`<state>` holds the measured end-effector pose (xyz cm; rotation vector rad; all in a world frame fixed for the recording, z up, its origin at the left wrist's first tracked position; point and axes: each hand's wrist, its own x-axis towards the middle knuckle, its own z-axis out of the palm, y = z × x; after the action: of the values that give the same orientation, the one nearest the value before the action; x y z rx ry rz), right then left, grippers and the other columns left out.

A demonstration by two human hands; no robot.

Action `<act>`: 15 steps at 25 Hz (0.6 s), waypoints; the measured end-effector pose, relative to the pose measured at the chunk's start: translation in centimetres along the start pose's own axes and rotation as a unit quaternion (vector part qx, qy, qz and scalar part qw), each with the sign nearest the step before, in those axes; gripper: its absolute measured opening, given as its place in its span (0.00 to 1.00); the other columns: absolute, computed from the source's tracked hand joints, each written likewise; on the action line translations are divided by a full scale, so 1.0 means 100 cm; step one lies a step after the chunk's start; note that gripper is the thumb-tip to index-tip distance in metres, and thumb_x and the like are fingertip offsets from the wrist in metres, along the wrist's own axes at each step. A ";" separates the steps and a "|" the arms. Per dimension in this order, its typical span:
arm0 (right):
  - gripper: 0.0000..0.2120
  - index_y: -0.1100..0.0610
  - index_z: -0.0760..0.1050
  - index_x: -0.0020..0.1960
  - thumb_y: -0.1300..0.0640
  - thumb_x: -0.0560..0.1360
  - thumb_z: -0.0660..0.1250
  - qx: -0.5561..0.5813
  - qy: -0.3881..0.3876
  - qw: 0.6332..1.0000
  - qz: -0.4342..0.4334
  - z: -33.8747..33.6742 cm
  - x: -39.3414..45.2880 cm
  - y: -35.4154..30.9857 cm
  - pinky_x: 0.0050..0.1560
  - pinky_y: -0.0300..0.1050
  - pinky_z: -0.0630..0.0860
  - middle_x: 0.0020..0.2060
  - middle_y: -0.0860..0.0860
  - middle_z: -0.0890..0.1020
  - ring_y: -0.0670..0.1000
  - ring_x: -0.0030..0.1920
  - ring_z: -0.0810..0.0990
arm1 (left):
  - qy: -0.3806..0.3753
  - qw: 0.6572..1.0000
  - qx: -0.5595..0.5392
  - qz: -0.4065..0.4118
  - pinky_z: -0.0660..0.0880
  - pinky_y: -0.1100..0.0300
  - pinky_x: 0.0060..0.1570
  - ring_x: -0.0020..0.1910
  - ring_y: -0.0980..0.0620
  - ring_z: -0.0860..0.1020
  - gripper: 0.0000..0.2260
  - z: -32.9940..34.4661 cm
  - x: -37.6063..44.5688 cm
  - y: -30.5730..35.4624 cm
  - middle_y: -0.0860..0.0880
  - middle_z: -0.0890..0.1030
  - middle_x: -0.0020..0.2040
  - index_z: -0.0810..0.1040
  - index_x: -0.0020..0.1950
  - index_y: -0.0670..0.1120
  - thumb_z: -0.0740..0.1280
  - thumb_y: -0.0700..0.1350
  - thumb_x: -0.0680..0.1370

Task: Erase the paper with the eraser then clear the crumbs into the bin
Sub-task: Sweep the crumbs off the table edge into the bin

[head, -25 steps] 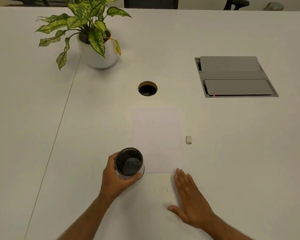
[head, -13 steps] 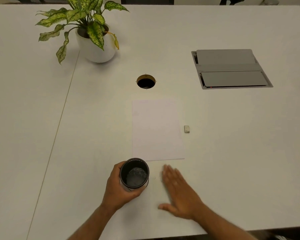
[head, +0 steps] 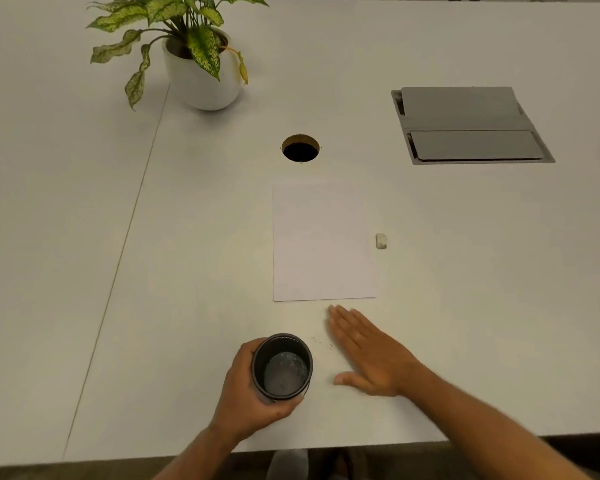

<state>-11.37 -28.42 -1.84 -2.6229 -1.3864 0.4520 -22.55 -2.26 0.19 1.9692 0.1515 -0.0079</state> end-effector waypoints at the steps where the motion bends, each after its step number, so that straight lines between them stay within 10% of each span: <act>1: 0.44 0.65 0.45 0.78 0.33 0.79 0.52 0.004 0.006 1.000 0.019 -0.001 0.006 0.004 0.75 0.58 0.52 0.78 0.60 0.45 0.56 0.78 0.40 | 0.001 1.000 0.001 0.000 0.78 0.62 0.58 0.62 0.54 0.78 0.42 0.005 -0.006 -0.001 0.60 0.78 0.62 0.68 0.65 0.65 0.86 0.52 0.57; 10: 0.37 0.64 0.43 0.78 0.40 0.82 0.51 -0.015 -0.057 0.985 -0.160 0.008 -0.016 0.005 0.76 0.57 0.48 0.78 0.59 0.43 0.55 0.77 0.39 | 0.018 1.000 0.011 0.007 0.79 0.46 0.58 0.62 0.47 0.80 0.43 0.040 -0.079 0.003 0.50 0.80 0.62 0.72 0.68 0.52 0.87 0.49 0.57; 15: 0.41 0.64 0.43 0.78 0.34 0.79 0.46 -0.013 -0.024 0.995 -0.100 0.009 0.034 -0.001 0.75 0.57 0.49 0.78 0.60 0.44 0.55 0.77 0.39 | 0.024 0.999 0.044 0.019 0.77 0.61 0.57 0.57 0.55 0.80 0.34 0.062 -0.109 0.009 0.58 0.79 0.59 0.73 0.66 0.62 0.82 0.57 0.64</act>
<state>-9.90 -25.60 -3.33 -2.4734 -1.6615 0.4756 -32.85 -9.37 -0.57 2.0615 0.1476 0.0575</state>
